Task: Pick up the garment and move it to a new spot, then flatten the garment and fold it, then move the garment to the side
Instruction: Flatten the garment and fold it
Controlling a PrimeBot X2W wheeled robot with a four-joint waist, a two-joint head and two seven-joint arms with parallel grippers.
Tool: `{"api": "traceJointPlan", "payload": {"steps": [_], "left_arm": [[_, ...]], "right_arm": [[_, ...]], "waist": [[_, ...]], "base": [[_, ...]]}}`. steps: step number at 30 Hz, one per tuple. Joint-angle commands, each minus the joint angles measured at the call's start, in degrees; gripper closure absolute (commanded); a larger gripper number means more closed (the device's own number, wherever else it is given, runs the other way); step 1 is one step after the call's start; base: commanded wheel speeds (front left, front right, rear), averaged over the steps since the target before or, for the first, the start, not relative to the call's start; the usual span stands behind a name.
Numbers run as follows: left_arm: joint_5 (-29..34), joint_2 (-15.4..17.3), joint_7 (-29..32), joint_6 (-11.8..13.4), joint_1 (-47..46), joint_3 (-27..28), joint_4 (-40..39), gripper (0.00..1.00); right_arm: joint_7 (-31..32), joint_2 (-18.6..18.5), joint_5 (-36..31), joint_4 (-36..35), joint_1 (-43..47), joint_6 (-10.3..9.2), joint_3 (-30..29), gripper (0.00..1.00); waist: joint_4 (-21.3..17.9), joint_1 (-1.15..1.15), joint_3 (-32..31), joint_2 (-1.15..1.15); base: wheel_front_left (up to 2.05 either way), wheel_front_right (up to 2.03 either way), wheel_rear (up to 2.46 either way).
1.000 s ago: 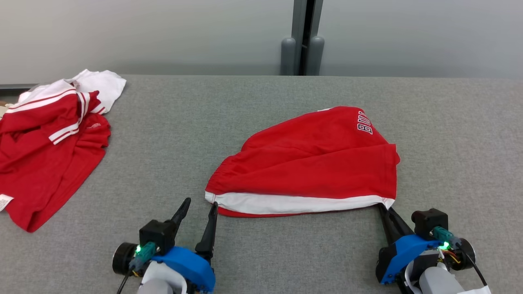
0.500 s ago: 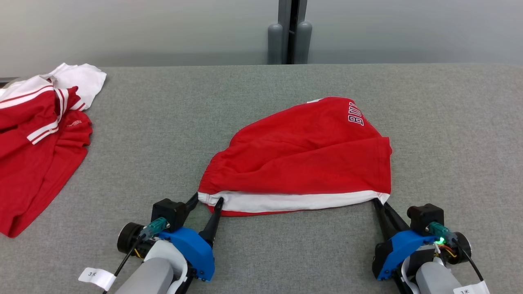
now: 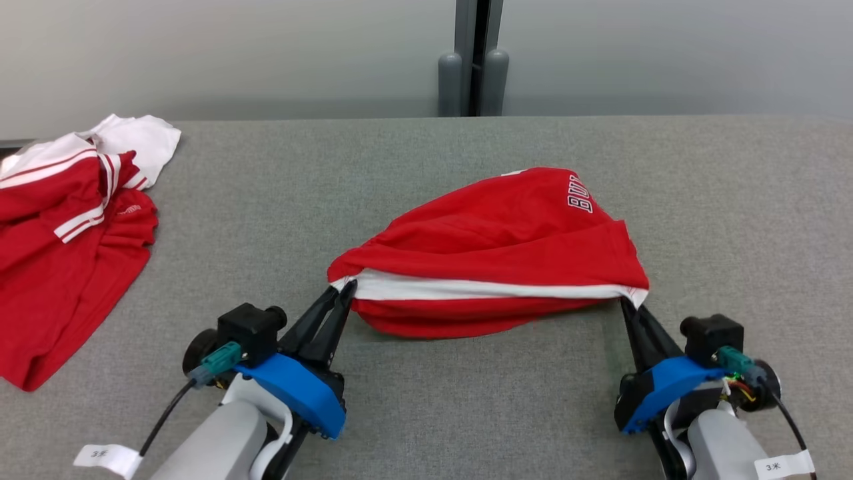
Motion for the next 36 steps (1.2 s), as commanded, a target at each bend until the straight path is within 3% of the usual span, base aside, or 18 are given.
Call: {"api": "traceJointPlan", "payload": {"steps": [1, 11, 20, 27, 36], "left_arm": [[-0.1, 1.4, -0.3, -0.1, 0.4, 0.7, -2.7, 1.0], [-1.7, 9.6, 0.1, -0.1, -0.6, 3.9, -21.6, 1.0], [-6.6, 16.4, 10.9, 1.0, -8.5, 8.6, -40.1, 1.0], [-7.9, 17.8, 17.0, 1.2, -15.1, 9.4, -41.7, 1.0], [-6.7, 14.3, 17.9, 0.4, -28.9, 8.8, -31.5, 1.0]], "right_arm": [[-0.1, -0.2, 0.5, -1.8, -0.7, -0.02, -0.4, 1.0], [1.1, -0.8, -0.2, -22.7, 0.2, -0.02, -4.0, 1.0], [12.2, -2.5, 0.7, -49.4, 0.5, -0.01, -4.9, 1.0], [17.2, -3.1, 1.1, -53.7, -2.8, -0.02, -6.0, 1.0], [16.0, -4.8, -0.9, -42.0, -19.7, -0.02, -5.7, 1.0]], "waist": [[-0.3, 0.0, -0.8, 0.0], [-1.7, 0.0, -7.2, 0.0], [-3.1, 0.0, -8.5, 0.0], [-4.0, 0.0, -3.9, 0.0], [-6.2, 0.0, 6.8, 0.0]], "base": [[0.0, 0.0, 0.0], [0.0, 0.0, 0.0], [0.0, 0.0, 0.0], [0.0, 0.0, 0.0], [0.0, 0.0, 0.0]]}}
